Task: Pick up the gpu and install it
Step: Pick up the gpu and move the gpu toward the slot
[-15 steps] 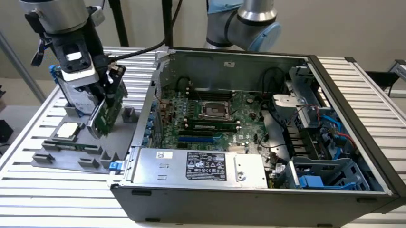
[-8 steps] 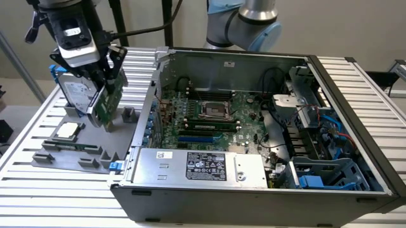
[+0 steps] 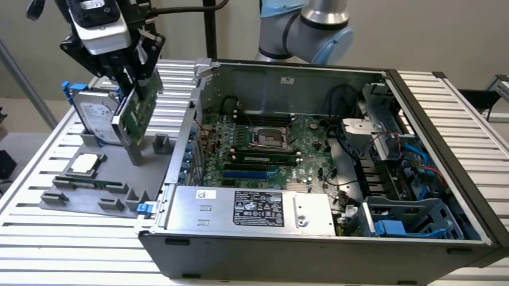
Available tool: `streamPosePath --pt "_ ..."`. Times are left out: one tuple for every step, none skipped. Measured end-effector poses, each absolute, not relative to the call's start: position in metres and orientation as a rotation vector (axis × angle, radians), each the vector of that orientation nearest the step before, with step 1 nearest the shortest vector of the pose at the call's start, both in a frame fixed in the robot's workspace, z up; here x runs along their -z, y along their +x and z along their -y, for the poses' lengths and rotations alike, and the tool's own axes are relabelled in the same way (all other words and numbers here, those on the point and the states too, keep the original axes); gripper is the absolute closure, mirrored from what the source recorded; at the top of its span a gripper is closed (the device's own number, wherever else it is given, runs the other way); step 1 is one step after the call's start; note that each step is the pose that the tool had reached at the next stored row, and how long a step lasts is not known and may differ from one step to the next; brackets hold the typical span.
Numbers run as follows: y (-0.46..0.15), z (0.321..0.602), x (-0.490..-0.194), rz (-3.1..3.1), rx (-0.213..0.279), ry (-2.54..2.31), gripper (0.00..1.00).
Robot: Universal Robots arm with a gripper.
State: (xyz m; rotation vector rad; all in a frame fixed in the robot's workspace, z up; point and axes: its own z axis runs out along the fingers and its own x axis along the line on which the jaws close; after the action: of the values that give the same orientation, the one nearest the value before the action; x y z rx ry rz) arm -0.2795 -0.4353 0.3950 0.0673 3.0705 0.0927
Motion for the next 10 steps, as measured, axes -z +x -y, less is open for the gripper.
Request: streamPosePath --pt "-0.277 0.436 -0.399 -3.071 -0.094 0.065 0.73" --pt "-0.274 0.436 -0.404 -3.071 -0.094 0.063 0.73" --pt "-0.27 0.436 -0.409 -3.073 -0.095 0.061 0.73" --pt "-0.267 0.436 -0.413 -3.074 -0.095 0.061 0.73" --pt "-0.263 0.436 -0.418 -3.076 -0.095 0.06 0.73" --pt "-0.259 0.436 -0.422 -3.079 -0.095 0.06 0.73" --pt "-0.255 0.436 -0.426 -3.082 -0.095 0.06 0.73" --pt "-0.251 0.437 -0.429 -3.086 -0.095 0.061 0.73" --pt "-0.246 0.437 -0.431 -3.09 -0.095 0.061 0.73" --pt "-0.242 0.437 -0.433 -3.094 -0.095 0.061 0.73"
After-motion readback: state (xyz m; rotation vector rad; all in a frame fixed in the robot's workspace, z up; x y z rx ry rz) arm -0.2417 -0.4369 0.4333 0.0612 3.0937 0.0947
